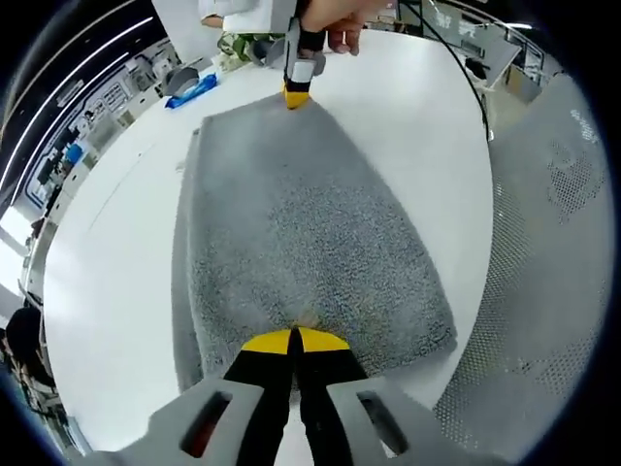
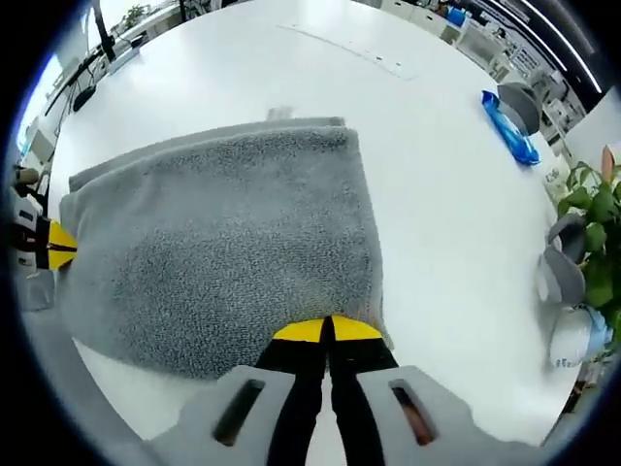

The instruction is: Fold the towel on the table until its edges align and the towel forms a compact rectangular stack.

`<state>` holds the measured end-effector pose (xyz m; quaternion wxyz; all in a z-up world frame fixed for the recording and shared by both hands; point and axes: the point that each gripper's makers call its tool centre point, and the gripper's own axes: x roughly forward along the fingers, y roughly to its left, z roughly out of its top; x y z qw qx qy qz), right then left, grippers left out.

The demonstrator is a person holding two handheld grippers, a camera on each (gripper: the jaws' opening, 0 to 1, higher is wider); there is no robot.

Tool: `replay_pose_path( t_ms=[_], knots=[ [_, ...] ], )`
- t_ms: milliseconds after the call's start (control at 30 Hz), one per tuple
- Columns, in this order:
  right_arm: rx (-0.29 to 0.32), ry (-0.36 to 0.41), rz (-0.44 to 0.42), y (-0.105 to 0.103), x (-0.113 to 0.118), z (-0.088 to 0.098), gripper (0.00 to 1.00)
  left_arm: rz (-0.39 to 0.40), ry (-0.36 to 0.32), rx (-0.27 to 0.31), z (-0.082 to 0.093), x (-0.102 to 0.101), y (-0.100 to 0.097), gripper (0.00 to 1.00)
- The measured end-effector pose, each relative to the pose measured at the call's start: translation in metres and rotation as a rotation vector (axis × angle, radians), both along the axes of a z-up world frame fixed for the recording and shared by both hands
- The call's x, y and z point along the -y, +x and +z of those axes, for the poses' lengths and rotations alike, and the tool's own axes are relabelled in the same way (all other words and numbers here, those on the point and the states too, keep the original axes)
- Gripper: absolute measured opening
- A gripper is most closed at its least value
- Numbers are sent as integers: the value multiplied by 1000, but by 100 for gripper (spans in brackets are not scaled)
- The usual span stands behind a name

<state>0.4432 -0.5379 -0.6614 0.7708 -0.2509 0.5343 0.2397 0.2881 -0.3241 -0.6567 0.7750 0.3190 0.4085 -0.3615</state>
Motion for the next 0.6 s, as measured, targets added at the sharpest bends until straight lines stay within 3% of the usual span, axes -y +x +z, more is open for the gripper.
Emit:
replay_pose_path(
  t_ms=[333, 600],
  knots=[
    [43, -27, 26, 14, -3, -1, 0, -59, 10, -9, 0, 16, -5, 1],
    [54, -15, 26, 25, -2, 0, 0, -75, -24, -25, 0, 27, -8, 1]
  ],
)
